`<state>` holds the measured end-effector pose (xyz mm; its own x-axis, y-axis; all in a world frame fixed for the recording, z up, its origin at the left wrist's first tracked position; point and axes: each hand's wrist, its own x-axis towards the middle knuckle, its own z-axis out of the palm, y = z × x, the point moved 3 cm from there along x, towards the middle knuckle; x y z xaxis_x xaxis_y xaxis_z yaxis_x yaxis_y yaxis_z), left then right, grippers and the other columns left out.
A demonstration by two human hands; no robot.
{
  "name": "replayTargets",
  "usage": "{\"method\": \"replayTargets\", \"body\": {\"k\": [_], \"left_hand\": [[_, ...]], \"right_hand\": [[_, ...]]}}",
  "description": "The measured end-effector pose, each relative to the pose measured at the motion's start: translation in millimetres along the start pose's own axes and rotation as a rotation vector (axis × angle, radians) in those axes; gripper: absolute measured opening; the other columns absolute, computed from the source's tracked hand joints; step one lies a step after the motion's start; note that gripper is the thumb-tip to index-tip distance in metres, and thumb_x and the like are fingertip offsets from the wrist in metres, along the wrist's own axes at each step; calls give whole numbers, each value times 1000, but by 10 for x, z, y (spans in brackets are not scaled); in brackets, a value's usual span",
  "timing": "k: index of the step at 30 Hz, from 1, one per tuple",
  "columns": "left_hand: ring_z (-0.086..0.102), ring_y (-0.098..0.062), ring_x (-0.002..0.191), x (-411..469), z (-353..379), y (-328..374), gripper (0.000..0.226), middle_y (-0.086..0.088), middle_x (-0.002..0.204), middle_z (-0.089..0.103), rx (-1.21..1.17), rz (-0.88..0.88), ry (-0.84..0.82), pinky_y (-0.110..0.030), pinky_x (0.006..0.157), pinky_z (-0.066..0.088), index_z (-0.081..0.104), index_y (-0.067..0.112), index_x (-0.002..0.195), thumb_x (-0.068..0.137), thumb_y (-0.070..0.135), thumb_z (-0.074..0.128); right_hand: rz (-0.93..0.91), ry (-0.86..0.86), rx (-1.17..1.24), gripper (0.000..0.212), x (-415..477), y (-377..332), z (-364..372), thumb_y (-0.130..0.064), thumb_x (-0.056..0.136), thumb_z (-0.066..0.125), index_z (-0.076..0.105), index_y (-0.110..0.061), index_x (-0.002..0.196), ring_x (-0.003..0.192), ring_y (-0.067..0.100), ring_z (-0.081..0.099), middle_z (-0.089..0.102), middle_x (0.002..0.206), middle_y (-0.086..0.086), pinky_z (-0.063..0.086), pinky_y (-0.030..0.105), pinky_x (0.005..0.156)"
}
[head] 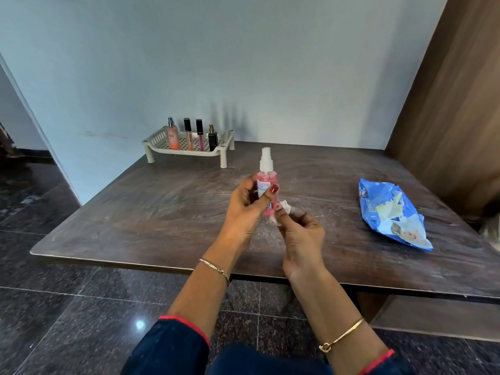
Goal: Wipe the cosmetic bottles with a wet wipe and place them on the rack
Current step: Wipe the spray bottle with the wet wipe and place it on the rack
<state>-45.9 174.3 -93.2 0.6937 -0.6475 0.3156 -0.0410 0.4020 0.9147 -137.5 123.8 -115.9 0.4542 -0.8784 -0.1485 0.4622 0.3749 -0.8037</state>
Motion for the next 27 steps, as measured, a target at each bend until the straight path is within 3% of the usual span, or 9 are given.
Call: {"method": "replayTargets", "body": {"k": [4,6,9,11,14,17,19,24,27], "left_hand": [[64,-21,98,-80,76,-123,36,-8,108,68,-1,-39,-22,-37,82,54,58,22,120,86,30,67],[61,-24,103,-114,104,-169,39,-12,116,64,20,-57,-24,-39,86,52,55,29,122,86,41,62],[62,-14,98,-139,134,-186,30,-5,110,66,-18,-57,-35,-28,82,52,51,28,125,95,28,50],[61,-17,98,-144,106,-221,35,-8,113,65,36,-56,-25,-36,86,52,48,21,130,95,27,50],[59,-21,95,-156,62,-278,27,-13,110,61,215,-40,4,-40,85,51,49,22,120,95,28,55],[56,-24,99,-139,44,-338,24,-8,108,55,461,36,59,-39,85,49,49,21,112,91,29,58],[49,-24,102,-114,52,-348,27,-1,107,46,615,73,101,-36,86,45,49,14,115,89,14,58],[38,-20,98,-88,42,-351,32,-9,113,47,827,92,158,-24,78,29,51,8,118,86,5,53],[37,-18,98,-95,4,-359,30,-9,114,48,835,111,142,-19,76,25,51,9,117,87,5,54]], "right_hand": [[-257,-52,-128,11,-17,-227,153,8,82,66,66,-2,89,64,-1,64,68,78,3,49,11,60],[-367,-82,-231,19,-12,-288,206,6,86,63,71,-5,98,78,1,68,72,91,2,51,13,68],[-768,-129,-673,32,-14,-313,203,5,86,59,72,-19,104,90,9,66,67,101,-9,52,18,78],[-994,-177,-946,34,15,-316,181,5,85,59,72,-16,108,85,8,60,62,97,-8,47,12,75],[-1068,-201,-1097,30,77,-379,139,5,84,61,71,-11,107,78,9,55,61,92,-2,41,7,71],[-1184,-171,-1172,25,42,-388,140,6,81,60,69,-6,100,77,19,60,65,92,4,49,26,68],[-1263,-188,-1262,21,5,-349,186,4,79,59,68,-6,96,74,24,59,65,90,7,48,33,63],[-1288,-276,-1523,21,8,-299,302,2,70,74,66,-8,86,69,23,57,60,87,7,39,27,51],[-1312,-311,-1554,21,24,-270,284,1,72,72,66,-8,91,73,23,58,61,93,6,46,29,53]]}}
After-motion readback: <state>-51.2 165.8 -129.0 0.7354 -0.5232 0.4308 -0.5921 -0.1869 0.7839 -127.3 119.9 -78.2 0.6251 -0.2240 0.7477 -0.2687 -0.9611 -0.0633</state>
